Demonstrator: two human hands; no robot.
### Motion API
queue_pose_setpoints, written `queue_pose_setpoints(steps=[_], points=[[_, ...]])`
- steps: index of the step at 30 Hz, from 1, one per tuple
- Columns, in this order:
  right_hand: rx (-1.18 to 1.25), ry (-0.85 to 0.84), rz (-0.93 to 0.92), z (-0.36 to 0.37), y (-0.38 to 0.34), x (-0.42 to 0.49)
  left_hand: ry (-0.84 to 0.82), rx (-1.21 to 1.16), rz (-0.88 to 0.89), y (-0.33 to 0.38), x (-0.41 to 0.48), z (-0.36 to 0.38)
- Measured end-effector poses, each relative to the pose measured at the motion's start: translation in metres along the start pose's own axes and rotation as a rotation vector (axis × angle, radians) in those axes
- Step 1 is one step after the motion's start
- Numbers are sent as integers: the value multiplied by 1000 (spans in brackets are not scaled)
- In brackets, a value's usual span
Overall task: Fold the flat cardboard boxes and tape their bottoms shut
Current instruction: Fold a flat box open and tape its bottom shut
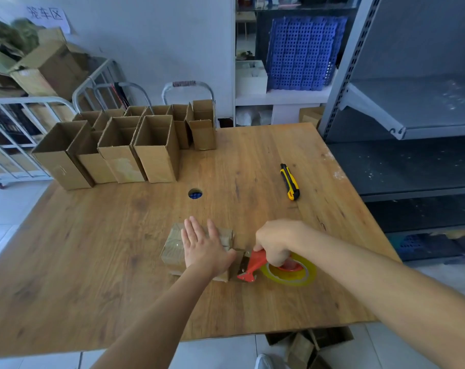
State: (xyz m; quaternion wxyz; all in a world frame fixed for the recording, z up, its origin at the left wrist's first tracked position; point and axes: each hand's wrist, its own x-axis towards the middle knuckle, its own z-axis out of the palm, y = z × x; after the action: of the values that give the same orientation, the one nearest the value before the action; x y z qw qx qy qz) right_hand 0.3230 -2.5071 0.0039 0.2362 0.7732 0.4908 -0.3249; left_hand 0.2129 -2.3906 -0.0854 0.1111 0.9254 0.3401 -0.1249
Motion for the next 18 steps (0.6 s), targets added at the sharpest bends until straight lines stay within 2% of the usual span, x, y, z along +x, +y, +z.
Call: queue_pose_setpoints(steps=[4, 9, 13, 15, 18], points=[[153, 29, -2, 19, 25, -2, 4, -3, 7, -2, 2, 1], [684, 62, 119, 52, 92, 9, 12, 10, 18, -4, 1, 2], [953, 137, 186, 86, 117, 21, 7, 16, 24, -3, 0, 1], [1046, 144, 184, 94, 123, 26, 6, 15, 24, -3, 0, 0], [1023, 185, 150, 103, 132, 35, 5, 10, 29, -3, -1, 0]])
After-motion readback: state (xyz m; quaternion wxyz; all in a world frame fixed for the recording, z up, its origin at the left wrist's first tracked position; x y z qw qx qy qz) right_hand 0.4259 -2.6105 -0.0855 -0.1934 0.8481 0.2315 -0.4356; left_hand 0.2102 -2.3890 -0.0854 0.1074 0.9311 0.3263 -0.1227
